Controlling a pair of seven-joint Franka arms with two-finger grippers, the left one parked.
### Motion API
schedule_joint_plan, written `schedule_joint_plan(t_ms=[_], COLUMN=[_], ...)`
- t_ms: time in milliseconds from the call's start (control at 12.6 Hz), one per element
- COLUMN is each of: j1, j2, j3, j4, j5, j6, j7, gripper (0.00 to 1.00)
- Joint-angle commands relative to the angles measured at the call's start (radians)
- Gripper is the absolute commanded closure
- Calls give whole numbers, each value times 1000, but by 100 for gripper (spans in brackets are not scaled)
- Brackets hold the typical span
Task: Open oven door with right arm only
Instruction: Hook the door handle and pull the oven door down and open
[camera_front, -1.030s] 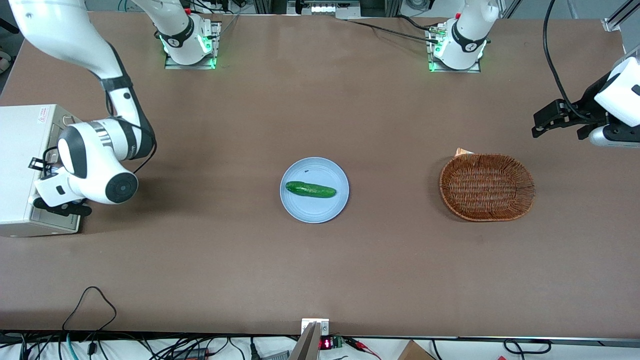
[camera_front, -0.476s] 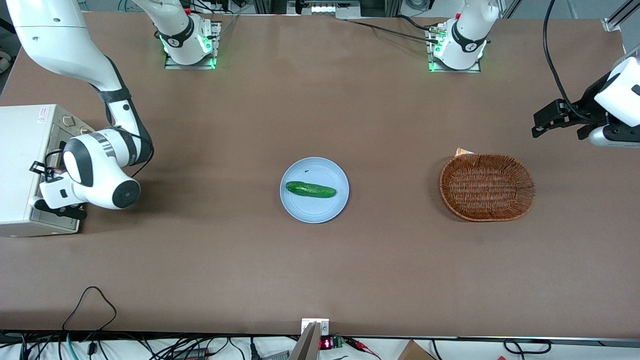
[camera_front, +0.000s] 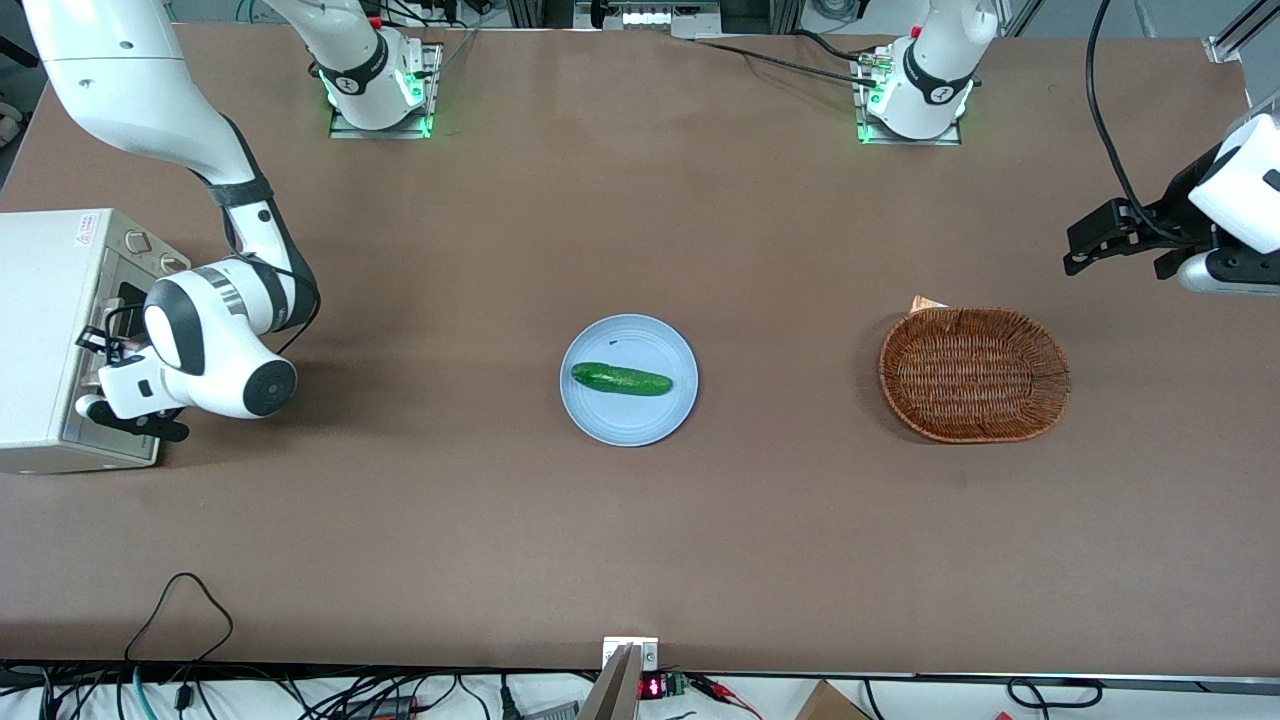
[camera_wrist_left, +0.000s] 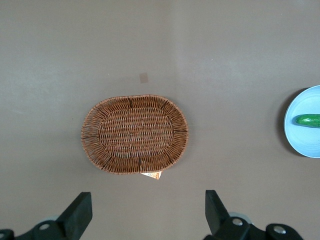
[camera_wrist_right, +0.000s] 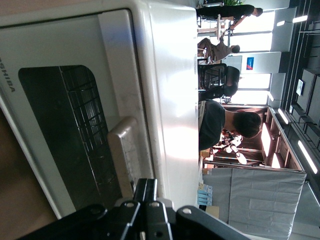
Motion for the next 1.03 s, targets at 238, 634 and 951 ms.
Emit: schedule_joint_plan(t_ms=[238, 634, 951], j1=[-1, 41, 85], j2=[5, 5, 44], j3=[5, 7, 7], j4=[-10, -1, 35], j5=[2, 114, 198], j6=[8, 11, 21], j7=[30, 25, 25], gripper=[98, 98, 98])
